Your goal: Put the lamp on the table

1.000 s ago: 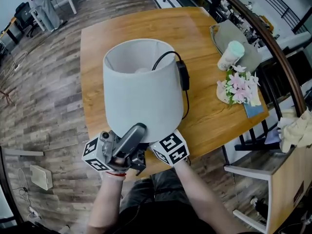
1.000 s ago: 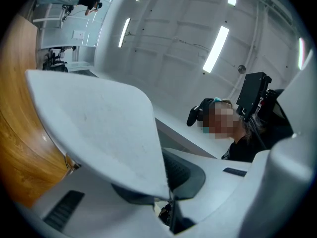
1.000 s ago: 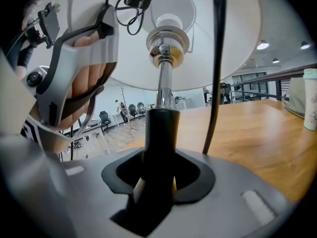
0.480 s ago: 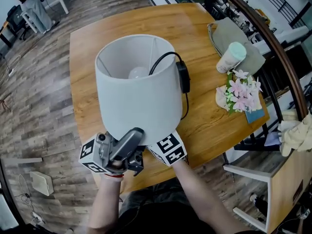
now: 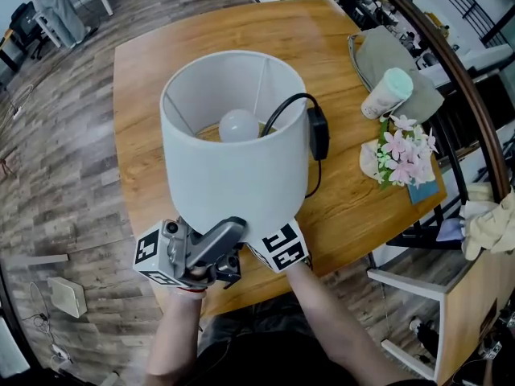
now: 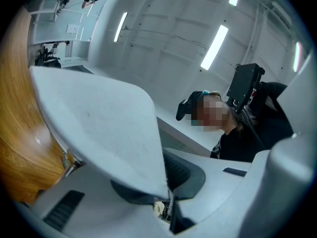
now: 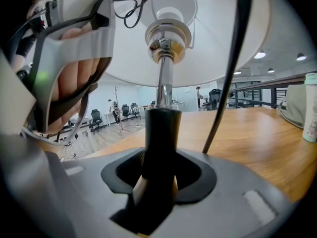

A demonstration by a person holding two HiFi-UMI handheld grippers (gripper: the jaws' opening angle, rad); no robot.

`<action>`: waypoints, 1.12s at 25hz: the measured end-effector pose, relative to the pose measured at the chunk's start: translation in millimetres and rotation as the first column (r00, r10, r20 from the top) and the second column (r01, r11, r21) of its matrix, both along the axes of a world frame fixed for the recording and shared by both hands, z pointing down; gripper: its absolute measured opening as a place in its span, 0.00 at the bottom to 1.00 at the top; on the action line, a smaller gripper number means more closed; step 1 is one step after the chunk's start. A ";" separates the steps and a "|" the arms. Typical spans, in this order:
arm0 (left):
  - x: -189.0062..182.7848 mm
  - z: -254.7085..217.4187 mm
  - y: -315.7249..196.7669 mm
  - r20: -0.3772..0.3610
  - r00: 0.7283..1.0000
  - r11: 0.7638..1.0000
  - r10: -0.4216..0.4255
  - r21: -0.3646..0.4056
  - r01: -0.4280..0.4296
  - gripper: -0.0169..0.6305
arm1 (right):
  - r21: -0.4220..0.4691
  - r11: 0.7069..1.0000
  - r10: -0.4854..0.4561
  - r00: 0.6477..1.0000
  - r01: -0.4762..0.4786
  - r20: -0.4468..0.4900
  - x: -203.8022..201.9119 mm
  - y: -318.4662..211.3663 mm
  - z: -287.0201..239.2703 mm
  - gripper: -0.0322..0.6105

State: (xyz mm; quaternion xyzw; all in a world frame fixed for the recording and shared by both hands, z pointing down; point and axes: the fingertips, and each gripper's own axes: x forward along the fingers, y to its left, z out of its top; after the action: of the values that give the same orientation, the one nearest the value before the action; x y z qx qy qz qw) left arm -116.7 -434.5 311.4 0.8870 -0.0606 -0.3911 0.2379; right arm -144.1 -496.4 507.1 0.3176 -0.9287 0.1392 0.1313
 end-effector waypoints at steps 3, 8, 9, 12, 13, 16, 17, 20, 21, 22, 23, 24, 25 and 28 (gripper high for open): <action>5.0 2.4 7.5 0.018 1.000 1.000 0.007 0.015 -0.007 0.06 | 0.004 1.000 0.003 1.000 -0.003 -0.017 4.3 5.9 4.4 0.32; 7.3 4.7 18.3 0.021 1.000 1.000 0.011 0.029 -0.011 0.06 | 0.004 1.000 0.011 0.999 -0.011 -0.039 13.5 18.3 10.9 0.36; 6.8 5.2 20.2 0.019 1.000 0.999 0.008 0.031 -0.009 0.06 | 0.003 1.000 0.012 0.999 -0.012 -0.042 15.7 21.9 12.3 0.36; 3.6 7.9 26.0 0.006 1.000 1.000 -0.006 0.028 0.006 0.06 | 0.006 1.000 0.022 0.999 -0.022 -0.033 22.5 32.1 11.0 0.36; 3.0 9.1 28.3 0.003 1.000 1.000 -0.009 0.026 0.009 0.06 | 0.005 1.000 0.030 0.999 -0.030 -0.033 25.6 35.0 10.8 0.36; 5.2 12.5 36.3 0.007 1.000 1.000 -0.003 0.023 0.003 0.06 | -0.002 0.998 0.061 0.997 -0.061 -0.038 37.1 44.0 11.9 0.35; 6.8 13.6 39.0 0.013 1.000 1.000 0.000 0.022 0.000 0.06 | -0.001 0.998 0.070 0.997 -0.070 -0.035 40.5 46.8 11.0 0.35; 11.1 16.7 46.2 0.028 1.000 1.000 0.010 0.021 -0.010 0.07 | 0.012 0.996 0.089 0.996 -0.089 -0.024 47.7 54.7 6.2 0.29; 11.9 17.4 48.3 0.031 0.999 1.000 0.012 0.021 -0.013 0.07 | 0.016 0.996 0.093 0.995 -0.092 -0.024 49.4 57.5 4.9 0.28; 12.4 18.1 50.3 0.033 0.999 1.000 0.014 0.021 -0.015 0.07 | 0.018 0.995 0.095 0.995 -0.095 -0.025 50.8 60.2 3.8 0.25; 12.9 18.8 52.3 0.036 0.999 1.000 0.015 0.021 -0.016 0.07 | 0.017 0.995 0.098 0.995 -0.098 -0.027 52.3 62.6 3.0 0.24; 13.5 19.8 54.2 0.038 0.999 1.000 0.017 0.021 -0.018 0.07 | 0.016 0.995 0.102 0.994 -0.102 -0.027 54.0 64.7 2.4 0.22; 14.4 21.0 56.3 0.041 0.999 1.000 0.019 0.021 -0.020 0.08 | 0.017 0.994 0.108 0.994 -0.107 -0.027 55.9 66.6 1.5 0.16; 17.9 26.8 63.0 0.051 0.998 1.000 0.022 0.015 -0.023 0.09 | 0.023 0.993 0.116 0.993 -0.115 -0.014 60.4 73.4 -1.2 0.06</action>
State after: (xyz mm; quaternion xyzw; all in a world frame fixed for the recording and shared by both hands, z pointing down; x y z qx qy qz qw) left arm -98.8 -371.5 338.2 0.8991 -0.0534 -0.3663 0.2337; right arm -83.7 -423.0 505.9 0.3732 -0.9092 0.1340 0.1268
